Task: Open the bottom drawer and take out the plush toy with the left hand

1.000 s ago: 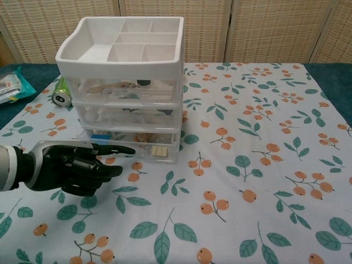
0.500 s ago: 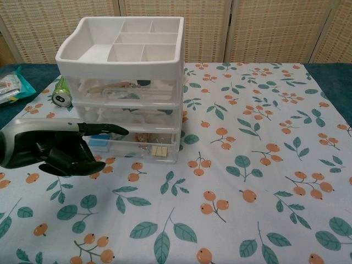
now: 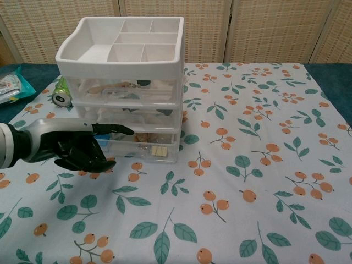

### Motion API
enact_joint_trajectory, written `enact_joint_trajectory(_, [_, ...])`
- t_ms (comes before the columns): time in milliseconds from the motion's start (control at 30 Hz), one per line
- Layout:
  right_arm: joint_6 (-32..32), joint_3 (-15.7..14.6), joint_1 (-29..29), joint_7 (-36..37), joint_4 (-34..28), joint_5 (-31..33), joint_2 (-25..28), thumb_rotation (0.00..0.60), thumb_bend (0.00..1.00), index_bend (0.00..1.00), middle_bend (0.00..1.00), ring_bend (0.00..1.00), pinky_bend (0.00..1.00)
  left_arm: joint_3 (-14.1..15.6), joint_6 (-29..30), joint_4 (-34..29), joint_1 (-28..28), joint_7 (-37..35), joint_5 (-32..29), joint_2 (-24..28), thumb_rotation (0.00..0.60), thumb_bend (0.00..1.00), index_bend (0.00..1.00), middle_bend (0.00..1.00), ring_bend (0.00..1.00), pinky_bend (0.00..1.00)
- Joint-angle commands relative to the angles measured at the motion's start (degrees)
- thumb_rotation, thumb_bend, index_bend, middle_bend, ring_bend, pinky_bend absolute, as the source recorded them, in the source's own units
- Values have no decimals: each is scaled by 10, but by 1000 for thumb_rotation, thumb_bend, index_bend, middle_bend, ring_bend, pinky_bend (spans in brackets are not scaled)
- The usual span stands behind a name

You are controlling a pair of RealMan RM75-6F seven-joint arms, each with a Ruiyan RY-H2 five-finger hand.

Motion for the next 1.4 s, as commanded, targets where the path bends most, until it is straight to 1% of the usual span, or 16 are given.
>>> enact_joint_trajectory(33, [0, 0, 0, 1, 1, 0, 0, 600, 334, 138, 268, 243, 223, 6, 6, 12, -16, 19, -24, -11, 600, 448, 2, 920, 1000, 1000])
enact_joint_trajectory(233, [-3, 0, 0, 2, 3, 2, -1, 600, 334, 138, 268, 244, 223, 21, 0, 21, -41, 52, -58, -16, 600, 448, 12, 920, 1000, 1000])
enact_joint_trajectory(367, [-4, 0, 0, 4, 4, 3, -1, 600, 334, 138, 268, 244, 223, 27, -2, 19, -54, 64, -76, -16, 600, 448, 55, 920, 1000, 1000])
enact_joint_trajectory(467, [-6, 1, 1, 4, 5, 4, -2, 600, 334, 138, 268, 244, 223, 29, 4, 14, -57, 68, -78, -15, 600, 447, 108, 920, 1000, 1000])
enact_joint_trajectory(567, [-7, 1, 2, 5, 6, 4, -2, 600, 334, 138, 268, 244, 223, 33, 8, 8, -59, 73, -77, -13, 600, 448, 147, 920, 1000, 1000])
enact_joint_trajectory(700, [-8, 1, 2, 6, 8, 4, -3, 600, 334, 138, 268, 244, 223, 41, 8, -3, -61, 78, -74, -6, 600, 448, 168, 920, 1000, 1000])
enact_joint_trajectory(1100, [-8, 1, 2, 7, 9, 4, -3, 600, 334, 138, 268, 244, 223, 63, 12, -40, -51, 81, -41, 19, 600, 448, 208, 920, 1000, 1000])
enact_joint_trajectory(1400, [-7, 2, 2, 8, 8, 3, -2, 600, 334, 138, 268, 244, 223, 71, 14, -54, -47, 78, -25, 27, 600, 448, 235, 918, 1000, 1000])
